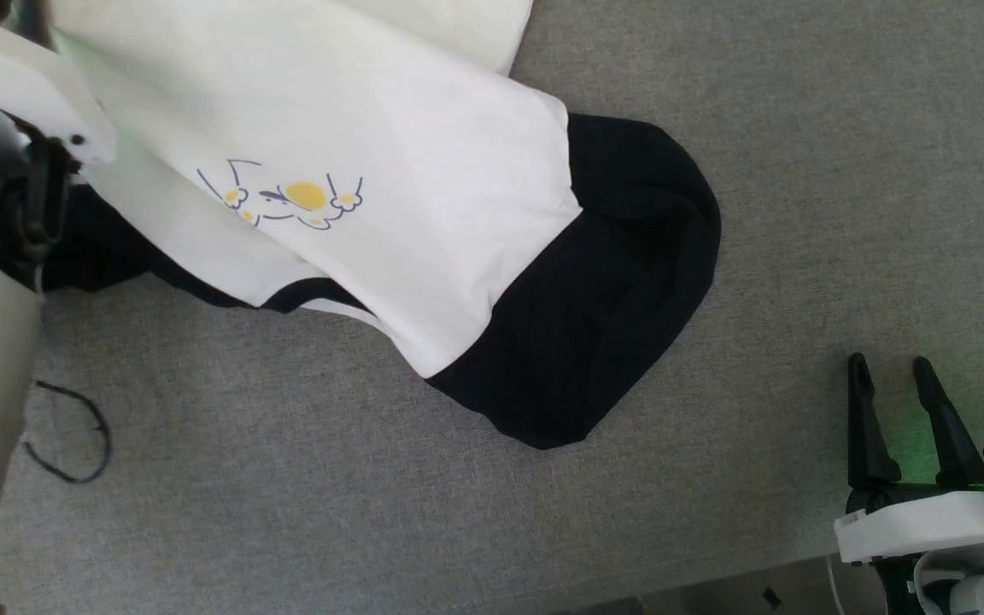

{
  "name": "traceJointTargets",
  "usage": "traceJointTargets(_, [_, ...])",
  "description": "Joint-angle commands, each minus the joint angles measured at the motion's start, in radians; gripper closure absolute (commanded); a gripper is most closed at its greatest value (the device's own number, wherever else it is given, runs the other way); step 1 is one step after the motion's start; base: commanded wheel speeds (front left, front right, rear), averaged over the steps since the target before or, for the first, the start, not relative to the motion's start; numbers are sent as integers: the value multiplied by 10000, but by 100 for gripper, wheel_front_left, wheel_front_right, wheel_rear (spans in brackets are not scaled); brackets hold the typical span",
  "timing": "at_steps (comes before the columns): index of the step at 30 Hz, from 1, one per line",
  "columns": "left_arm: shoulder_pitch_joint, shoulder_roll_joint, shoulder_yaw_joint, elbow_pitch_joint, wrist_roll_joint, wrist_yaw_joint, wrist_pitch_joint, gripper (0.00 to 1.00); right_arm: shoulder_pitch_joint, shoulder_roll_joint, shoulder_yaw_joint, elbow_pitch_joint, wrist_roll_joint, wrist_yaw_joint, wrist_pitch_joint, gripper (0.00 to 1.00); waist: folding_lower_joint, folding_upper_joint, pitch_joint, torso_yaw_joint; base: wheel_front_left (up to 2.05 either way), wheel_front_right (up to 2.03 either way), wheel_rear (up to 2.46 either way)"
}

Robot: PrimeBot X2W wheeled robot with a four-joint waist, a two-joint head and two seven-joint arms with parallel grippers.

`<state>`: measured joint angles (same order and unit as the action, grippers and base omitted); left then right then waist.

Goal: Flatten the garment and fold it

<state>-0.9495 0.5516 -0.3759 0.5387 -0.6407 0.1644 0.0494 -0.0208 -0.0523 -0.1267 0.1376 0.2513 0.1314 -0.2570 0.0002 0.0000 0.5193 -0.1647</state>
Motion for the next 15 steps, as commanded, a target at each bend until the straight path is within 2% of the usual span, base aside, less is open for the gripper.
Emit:
traceJointTargets(1, [-138,-123,-58,119,-88,-140,-23,0,-138,20,-21,-34,-62,-7,-47,0,-2,0,124,19,0,0,0])
traceJointTargets(6, [-231,-364,-163,235,-329,-620,-72,0,-152,20,-100,20,-162,-7,-47,0,-2,0,-80,350,0,0,0])
traceJointTargets(10, [-48,-517,-18,-206,-534,-764,-564,0,-130,20,-136,76,-224,-7,-47,0,-2,0,-559,685,0,0,0])
traceJointTargets(15, [963,-511,40,-1522,-357,-554,-1627,0,28,20,-182,154,-297,-7,-47,0,-2,0,-1305,1091,0,0,0])
